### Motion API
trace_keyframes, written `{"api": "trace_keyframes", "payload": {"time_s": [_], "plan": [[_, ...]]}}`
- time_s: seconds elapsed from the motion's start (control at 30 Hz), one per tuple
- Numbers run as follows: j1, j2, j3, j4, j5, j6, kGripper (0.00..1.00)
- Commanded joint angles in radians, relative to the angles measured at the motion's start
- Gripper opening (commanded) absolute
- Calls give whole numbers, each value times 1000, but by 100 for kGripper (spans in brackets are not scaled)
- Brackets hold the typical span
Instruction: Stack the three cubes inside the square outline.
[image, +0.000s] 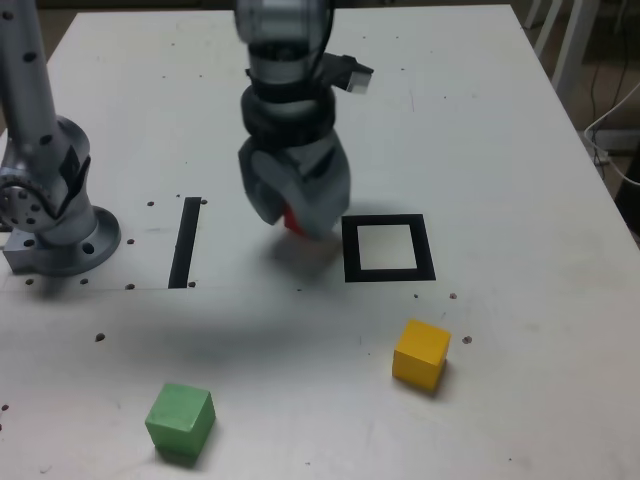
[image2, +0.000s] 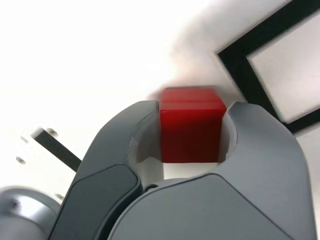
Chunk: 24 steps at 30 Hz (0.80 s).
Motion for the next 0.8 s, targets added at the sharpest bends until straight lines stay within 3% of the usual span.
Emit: {"api": "trace_keyframes", "payload": {"time_s": [0.0, 0.37, 0.77], "plan": [[-12, 14, -36, 27, -14, -54, 20], [-28, 99, -175, 90, -74, -325, 20], [-34, 181, -251, 81, -69, -478, 20]]}}
